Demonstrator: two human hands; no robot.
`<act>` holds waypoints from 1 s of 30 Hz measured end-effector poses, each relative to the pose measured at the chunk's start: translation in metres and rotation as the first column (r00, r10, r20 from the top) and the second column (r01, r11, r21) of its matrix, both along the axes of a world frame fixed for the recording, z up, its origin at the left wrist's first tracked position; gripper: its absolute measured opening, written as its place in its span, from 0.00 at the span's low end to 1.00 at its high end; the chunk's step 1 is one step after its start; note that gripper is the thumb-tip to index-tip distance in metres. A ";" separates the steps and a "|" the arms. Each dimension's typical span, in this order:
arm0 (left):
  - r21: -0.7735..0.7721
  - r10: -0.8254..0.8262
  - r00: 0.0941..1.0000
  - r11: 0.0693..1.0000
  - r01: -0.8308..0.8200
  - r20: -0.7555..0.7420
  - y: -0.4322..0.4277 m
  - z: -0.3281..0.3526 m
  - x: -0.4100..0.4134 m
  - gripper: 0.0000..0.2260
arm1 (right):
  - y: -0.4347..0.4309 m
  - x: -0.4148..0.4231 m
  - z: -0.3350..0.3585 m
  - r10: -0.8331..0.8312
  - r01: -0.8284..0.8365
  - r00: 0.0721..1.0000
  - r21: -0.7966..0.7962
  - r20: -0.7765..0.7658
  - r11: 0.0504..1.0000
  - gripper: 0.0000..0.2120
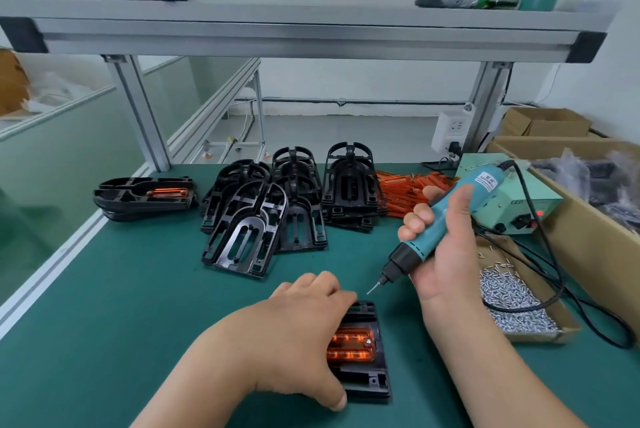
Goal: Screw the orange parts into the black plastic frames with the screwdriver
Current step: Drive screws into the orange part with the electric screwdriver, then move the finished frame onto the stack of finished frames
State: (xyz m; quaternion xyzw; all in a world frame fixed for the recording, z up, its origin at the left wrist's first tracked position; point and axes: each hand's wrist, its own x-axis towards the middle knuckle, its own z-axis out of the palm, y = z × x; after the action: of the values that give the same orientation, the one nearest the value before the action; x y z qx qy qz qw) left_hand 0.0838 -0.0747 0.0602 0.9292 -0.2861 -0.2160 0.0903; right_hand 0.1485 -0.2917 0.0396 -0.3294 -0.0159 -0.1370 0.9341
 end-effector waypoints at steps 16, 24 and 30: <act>-0.223 0.542 0.802 0.839 -0.497 0.252 0.164 0.038 0.034 0.52 | 0.007 0.000 -0.007 -0.004 0.003 1.000 -0.051 -0.021 0.999 0.21; -0.076 0.683 0.698 0.724 -0.685 0.214 0.231 0.005 0.068 0.54 | 0.012 0.001 -0.008 0.011 -0.012 1.000 -0.085 -0.023 0.996 0.21; -0.015 0.660 0.729 0.743 -0.669 0.184 0.235 -0.012 0.082 0.52 | 0.012 0.001 -0.008 0.017 -0.019 0.999 -0.086 -0.027 0.996 0.22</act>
State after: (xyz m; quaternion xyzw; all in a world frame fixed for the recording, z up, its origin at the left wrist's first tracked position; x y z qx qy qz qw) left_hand 0.1657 0.1601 0.0482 0.9873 0.0639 -0.0931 0.1114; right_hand 0.1494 -0.2793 0.0319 -0.3709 -0.0123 -0.1235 0.9203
